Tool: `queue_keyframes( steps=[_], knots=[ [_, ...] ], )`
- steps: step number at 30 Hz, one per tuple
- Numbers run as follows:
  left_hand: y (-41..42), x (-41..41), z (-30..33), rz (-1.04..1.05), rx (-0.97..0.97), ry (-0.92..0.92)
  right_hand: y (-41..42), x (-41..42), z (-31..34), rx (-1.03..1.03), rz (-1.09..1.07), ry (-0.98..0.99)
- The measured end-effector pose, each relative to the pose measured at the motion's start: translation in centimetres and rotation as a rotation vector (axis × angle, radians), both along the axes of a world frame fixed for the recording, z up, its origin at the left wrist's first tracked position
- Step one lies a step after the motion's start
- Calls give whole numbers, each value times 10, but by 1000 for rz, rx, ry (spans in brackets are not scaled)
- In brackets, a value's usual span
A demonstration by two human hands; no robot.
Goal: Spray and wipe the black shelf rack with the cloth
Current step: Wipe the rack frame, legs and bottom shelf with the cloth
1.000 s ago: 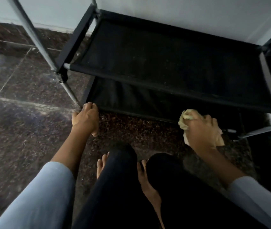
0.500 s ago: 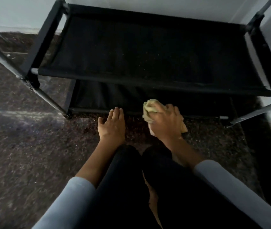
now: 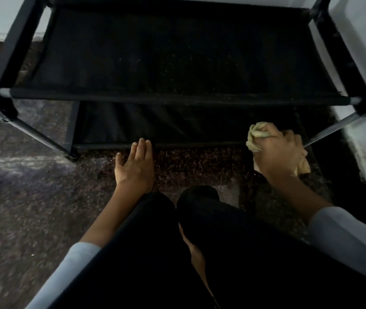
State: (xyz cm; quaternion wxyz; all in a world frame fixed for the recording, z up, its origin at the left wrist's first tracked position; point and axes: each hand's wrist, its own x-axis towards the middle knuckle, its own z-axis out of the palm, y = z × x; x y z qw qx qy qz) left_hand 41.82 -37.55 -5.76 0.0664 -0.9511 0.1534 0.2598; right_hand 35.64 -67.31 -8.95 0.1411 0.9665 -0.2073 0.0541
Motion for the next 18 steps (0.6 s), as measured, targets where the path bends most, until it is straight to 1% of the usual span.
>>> queue_keyframes(
  steps=[2, 3, 6, 8, 9, 10, 12, 13, 15, 18],
  knots=[
    [0, -1, 1, 10, -32, 20, 22, 0, 0, 80, -13, 1],
    [1, -1, 2, 12, -39, 23, 40, 3, 2, 147, 23, 2],
    [2, 3, 1, 9, -60, 24, 119, 36, 3, 247, 318, 13],
    [0, 3, 1, 10, -56, 28, 159, 59, 5, 215, 501, 5],
    [0, 3, 2, 13, -44, 26, 170, 65, 9, 204, 533, -2],
    [1, 3, 3, 10, -33, 25, 171, 66, 12, 213, 533, -7],
    [3, 3, -1, -2, -34, 3, 157, 60, 9, 300, 506, -32],
    [3, 3, -3, -14, -29, -14, 147, 57, 9, 356, 466, -40],
    [7, 1, -2, -31, -13, -34, 129, 51, 9, 452, 378, 10],
    [10, 3, -2, -42, -15, -30, 97, 36, 10, 412, 291, -31]
  ],
)
